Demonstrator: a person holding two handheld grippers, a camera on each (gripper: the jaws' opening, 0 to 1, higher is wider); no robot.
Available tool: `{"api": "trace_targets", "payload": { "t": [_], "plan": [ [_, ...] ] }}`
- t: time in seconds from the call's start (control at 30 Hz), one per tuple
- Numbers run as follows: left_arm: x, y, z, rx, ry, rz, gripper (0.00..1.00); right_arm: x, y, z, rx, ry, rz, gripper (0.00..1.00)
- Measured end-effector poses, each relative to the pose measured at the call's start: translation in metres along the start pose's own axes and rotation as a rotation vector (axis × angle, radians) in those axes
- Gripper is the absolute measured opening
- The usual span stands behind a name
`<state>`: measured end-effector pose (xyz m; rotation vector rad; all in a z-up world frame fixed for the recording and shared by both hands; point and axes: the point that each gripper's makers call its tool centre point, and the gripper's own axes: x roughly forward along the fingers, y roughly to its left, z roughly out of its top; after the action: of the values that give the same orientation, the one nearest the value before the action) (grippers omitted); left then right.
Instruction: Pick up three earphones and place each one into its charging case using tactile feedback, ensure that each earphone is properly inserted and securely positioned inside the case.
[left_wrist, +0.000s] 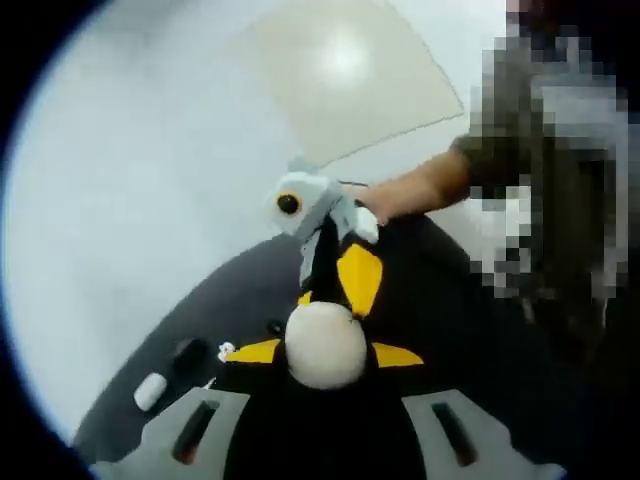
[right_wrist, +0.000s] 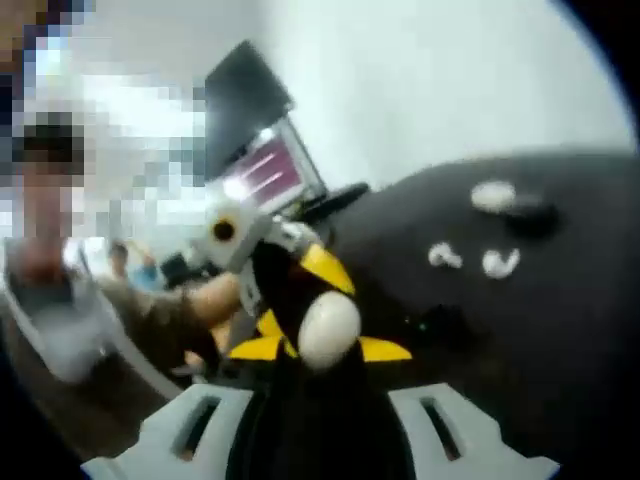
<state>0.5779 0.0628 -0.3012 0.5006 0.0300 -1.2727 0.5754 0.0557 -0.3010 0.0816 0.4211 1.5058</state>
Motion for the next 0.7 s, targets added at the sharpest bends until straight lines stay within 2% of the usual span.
{"api": "trace_targets", "payload": {
  "t": [0.1,0.37,0.5,0.57,0.63,0.7],
  "plan": [
    [0.001,-0.002,0.001,-0.05,-0.007,-0.031,0.3,-0.006,0.002,0.002,-0.066,-0.013,-0.012,0.32],
    [0.003,0.0,-0.001,-0.08,-0.024,-0.03,0.31,-0.01,-0.006,0.005,-0.039,-0.051,-0.012,0.32],
    [-0.001,0.006,0.003,-0.101,-0.038,-0.014,0.31,-0.012,-0.008,0.001,-0.058,-0.036,-0.031,0.32],
    [-0.009,0.016,0.015,-0.133,-0.107,0.024,0.29,-0.014,-0.007,0.008,-0.099,-0.065,-0.033,0.32],
    [-0.026,0.033,0.034,-0.186,-0.223,0.085,0.29,-0.017,-0.006,0.021,-0.136,-0.127,-0.057,0.33],
    [-0.042,0.048,0.047,-0.25,-0.32,0.135,0.29,-0.021,-0.006,0.025,-0.15,-0.143,-0.077,0.34]
  ]
}}
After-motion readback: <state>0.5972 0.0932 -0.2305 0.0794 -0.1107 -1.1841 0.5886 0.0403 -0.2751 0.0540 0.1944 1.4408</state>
